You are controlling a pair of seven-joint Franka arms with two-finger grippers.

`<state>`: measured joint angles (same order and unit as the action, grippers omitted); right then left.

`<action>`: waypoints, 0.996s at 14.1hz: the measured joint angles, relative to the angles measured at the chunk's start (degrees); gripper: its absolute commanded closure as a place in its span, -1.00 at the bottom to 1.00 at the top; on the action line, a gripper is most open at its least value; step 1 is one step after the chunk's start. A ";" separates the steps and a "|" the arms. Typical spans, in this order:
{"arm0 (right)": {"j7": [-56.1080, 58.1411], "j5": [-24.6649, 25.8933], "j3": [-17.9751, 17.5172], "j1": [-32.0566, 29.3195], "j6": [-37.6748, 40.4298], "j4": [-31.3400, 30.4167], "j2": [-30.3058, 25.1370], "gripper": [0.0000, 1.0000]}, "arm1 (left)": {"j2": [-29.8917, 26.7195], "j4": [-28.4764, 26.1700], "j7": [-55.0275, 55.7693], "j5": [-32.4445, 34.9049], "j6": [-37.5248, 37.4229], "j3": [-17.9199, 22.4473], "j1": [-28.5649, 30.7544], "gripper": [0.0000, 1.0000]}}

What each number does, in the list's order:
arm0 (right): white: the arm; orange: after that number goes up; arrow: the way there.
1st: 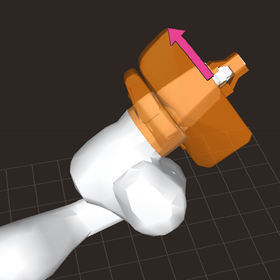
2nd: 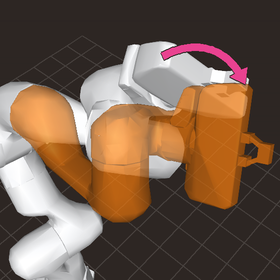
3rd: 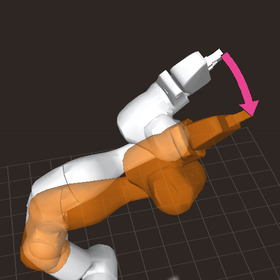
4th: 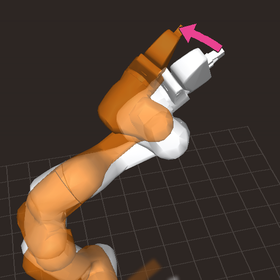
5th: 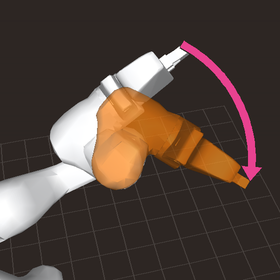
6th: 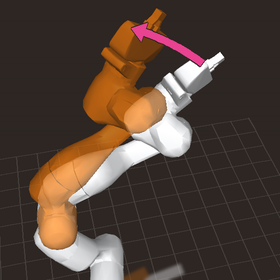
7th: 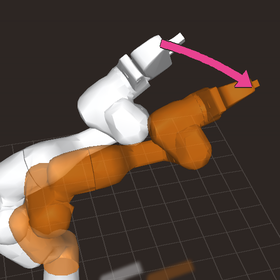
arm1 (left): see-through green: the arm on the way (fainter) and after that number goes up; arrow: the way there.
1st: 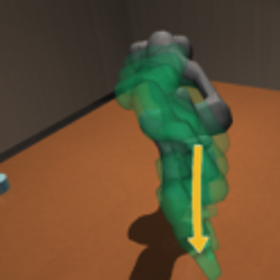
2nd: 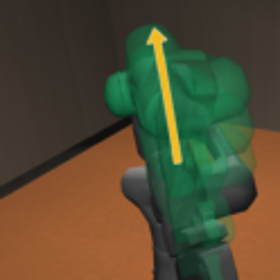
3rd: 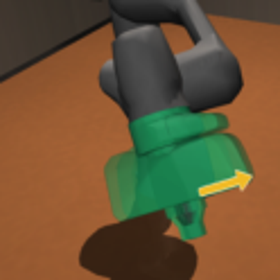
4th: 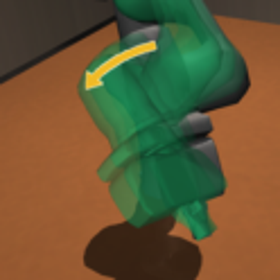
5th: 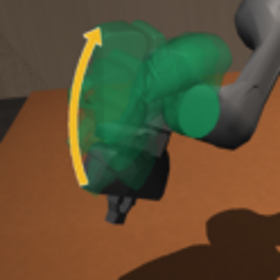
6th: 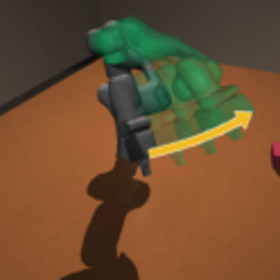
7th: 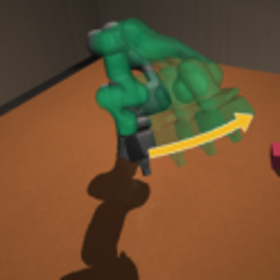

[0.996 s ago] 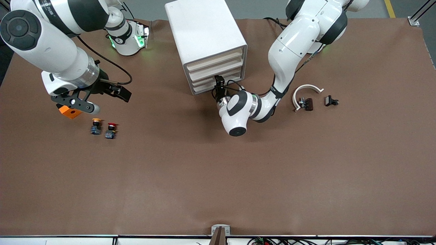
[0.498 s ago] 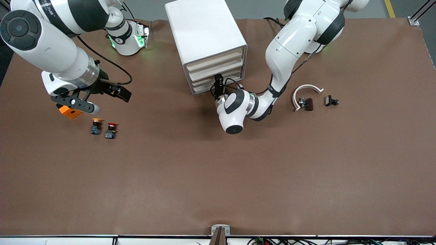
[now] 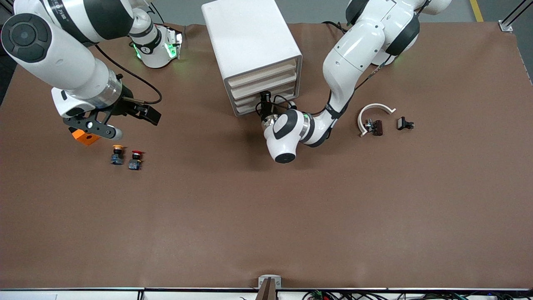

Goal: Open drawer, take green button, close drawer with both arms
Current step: 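Hold the drawer open with the left gripper, then reach the right gripper into the drawer and grasp the green button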

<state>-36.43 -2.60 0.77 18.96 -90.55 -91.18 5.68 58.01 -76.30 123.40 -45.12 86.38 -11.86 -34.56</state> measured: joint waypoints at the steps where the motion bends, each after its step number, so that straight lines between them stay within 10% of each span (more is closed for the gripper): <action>1: -0.01 -0.01 -0.01 0.01 -0.20 0.00 0.04 -1.00 | 0.00 0.02 0.61 -0.02 -0.14 0.01 0.04 0.68; 14: -21.71 -3.12 -0.28 10.62 -8.66 0.64 5.38 -1.00 | -0.73 3.69 0.71 -0.30 2.18 5.20 3.84 0.38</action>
<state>-58.14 -5.72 0.49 29.58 -99.22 -90.55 11.06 57.29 -72.61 124.11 -45.43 88.56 -6.66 -30.72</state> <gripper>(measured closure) 0.000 0.806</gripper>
